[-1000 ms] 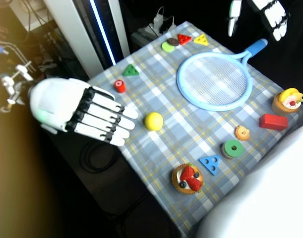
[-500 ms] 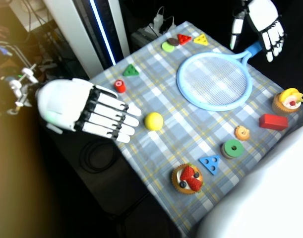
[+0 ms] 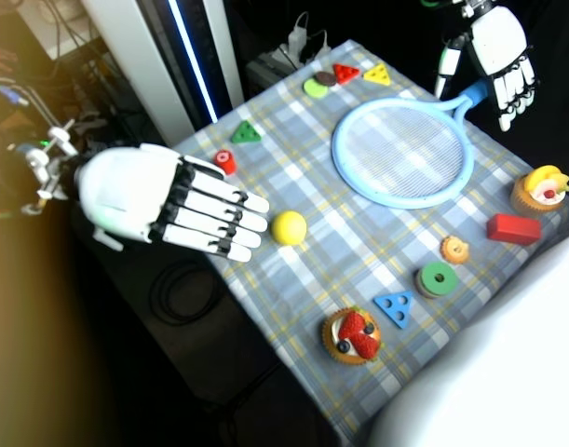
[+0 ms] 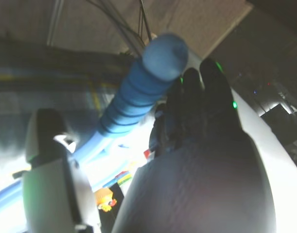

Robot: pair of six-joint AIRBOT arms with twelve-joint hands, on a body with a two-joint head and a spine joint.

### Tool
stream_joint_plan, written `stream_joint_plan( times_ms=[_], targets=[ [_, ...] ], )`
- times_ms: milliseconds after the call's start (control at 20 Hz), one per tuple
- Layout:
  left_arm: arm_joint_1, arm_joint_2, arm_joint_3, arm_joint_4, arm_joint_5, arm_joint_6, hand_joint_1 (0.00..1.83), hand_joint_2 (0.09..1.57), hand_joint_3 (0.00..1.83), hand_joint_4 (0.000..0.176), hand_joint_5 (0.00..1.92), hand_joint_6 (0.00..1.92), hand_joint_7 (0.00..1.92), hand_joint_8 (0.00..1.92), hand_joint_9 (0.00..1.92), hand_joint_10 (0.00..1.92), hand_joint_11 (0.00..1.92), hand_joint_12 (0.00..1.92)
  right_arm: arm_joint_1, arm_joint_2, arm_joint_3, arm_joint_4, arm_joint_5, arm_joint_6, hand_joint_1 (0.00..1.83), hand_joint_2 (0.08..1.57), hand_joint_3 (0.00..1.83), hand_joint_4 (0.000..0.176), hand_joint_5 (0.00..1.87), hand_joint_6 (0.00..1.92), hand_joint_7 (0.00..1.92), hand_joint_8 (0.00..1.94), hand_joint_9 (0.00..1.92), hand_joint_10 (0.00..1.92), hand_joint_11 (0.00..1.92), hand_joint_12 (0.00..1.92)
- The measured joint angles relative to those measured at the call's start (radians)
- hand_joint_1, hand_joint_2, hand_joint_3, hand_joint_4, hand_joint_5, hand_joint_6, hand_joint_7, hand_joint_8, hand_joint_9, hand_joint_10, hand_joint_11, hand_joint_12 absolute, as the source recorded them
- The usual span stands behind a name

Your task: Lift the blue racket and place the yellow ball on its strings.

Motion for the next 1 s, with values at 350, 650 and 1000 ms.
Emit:
stream_joint_plan(
  times_ms=[350,650,1000],
  targets=[
    [0.003,-0.011,0.005,-0.022,0.013,0.003,1.0,0.96,0.0,0.058,0.9,0.04,0.84,0.03,0.78,0.06,0.17,0.93,0.0,0.0,0.0,-0.008,-0.002,0.013,0.62,1.32,0.0,0.0,0.62,0.01,0.5,0.01,0.45,0.01,0.24,0.57],
    [0.012,-0.011,0.006,-0.048,-0.002,0.003,0.87,1.13,0.0,0.117,0.52,1.89,0.43,1.88,0.46,1.89,0.41,1.9,0.0,0.0,0.0,-0.015,-0.005,0.02,0.64,1.33,0.0,0.0,0.62,0.0,0.51,0.0,0.47,0.01,0.25,0.59],
    [0.026,-0.001,-0.034,0.027,-0.025,-0.152,1.25,1.31,0.0,0.176,1.08,1.92,1.32,1.92,1.44,1.92,1.32,1.92,0.0,0.0,0.0,-0.023,-0.005,0.024,0.63,1.33,0.0,0.0,0.61,0.0,0.52,0.0,0.48,0.01,0.26,0.58]
  ],
)
